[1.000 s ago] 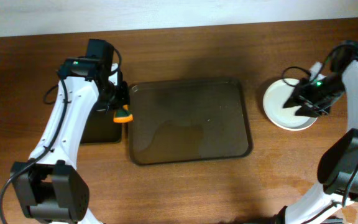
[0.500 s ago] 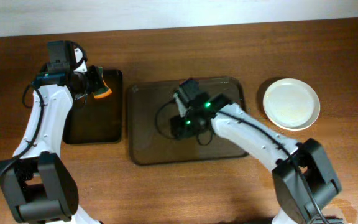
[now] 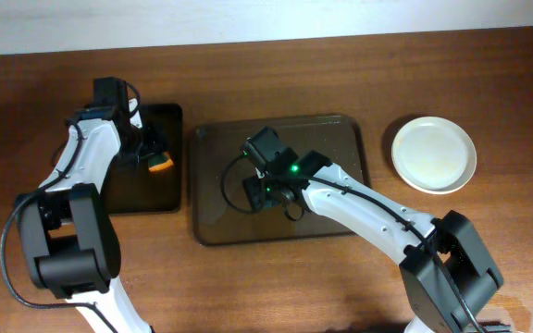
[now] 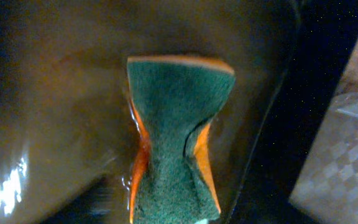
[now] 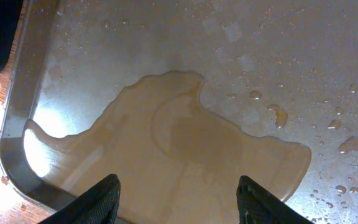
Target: Clean dirty plates on tray and stack at the side
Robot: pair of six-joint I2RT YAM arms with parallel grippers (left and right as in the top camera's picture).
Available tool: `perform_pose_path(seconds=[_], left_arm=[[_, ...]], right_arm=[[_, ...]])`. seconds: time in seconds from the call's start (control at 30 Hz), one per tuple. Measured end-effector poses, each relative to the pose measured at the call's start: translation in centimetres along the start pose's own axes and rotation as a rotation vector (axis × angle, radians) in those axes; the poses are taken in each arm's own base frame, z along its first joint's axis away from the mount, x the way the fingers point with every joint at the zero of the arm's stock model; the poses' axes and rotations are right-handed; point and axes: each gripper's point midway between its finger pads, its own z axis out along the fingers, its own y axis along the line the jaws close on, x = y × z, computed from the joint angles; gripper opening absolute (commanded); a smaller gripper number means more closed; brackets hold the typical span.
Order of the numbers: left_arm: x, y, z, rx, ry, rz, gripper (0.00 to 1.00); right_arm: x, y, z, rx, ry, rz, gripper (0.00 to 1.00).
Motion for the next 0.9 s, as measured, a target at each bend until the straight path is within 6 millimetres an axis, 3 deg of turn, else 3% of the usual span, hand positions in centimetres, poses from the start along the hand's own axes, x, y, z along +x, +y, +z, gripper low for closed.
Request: perform_pose_path(seconds=[0.07,0.37,0.43,0.5,0.57,0.67,0.77,0.8,0.87,0.9], left_arm=[[-0.8,-0.2,-0.7,0.006,-0.026,0.003,0.0],[-2.0,0.4,-1.5,-0.039,-0.08,0.007,0.0],[-1.8,0.6,-0.5,-0.047,-0.064,0.005,0.0],[-0.8,1.2,1.9,-0.061,-0.009,-0.001,0.0],[-0.7,1.4,2.3,-0.063,-0.001,-0.003,0.0],[-0.6,1.4,1.9,-0.067,0.016,0.015,0.0],[0.3,1.5,-0.4,-0.087,0.095,0.009,0.0],[-0.5,1.1,-3.0,-0.077,0.079,0.004,0.05],[-1.2,-0.5,-7.9,-0.01,0.033,0.012,0.82],[-1.4,-1.8,-11.7,0.042,-0.023,0.025,1.0]], right_arm=[[0.0,0.0,0.0,0.001,-0.002,0.0,0.62],[-0.2,-0.1,0.0,0.006,-0.011,-0.001,0.67],[-0.3,-0.1,0.0,0.009,-0.012,0.002,0.67],[-0.3,-0.1,0.0,0.009,-0.012,0.003,0.67],[-0.3,-0.3,0.0,0.016,-0.015,0.003,0.67],[-0.3,-0.3,0.0,0.02,-0.016,0.003,0.67],[-0.2,-0.4,0.0,0.025,-0.013,0.034,0.67],[0.1,-0.5,-0.1,0.03,-0.002,0.045,0.67],[1.1,-1.6,-1.5,0.082,0.021,0.088,0.68],[1.3,-2.3,-3.6,0.114,0.002,0.117,0.68]])
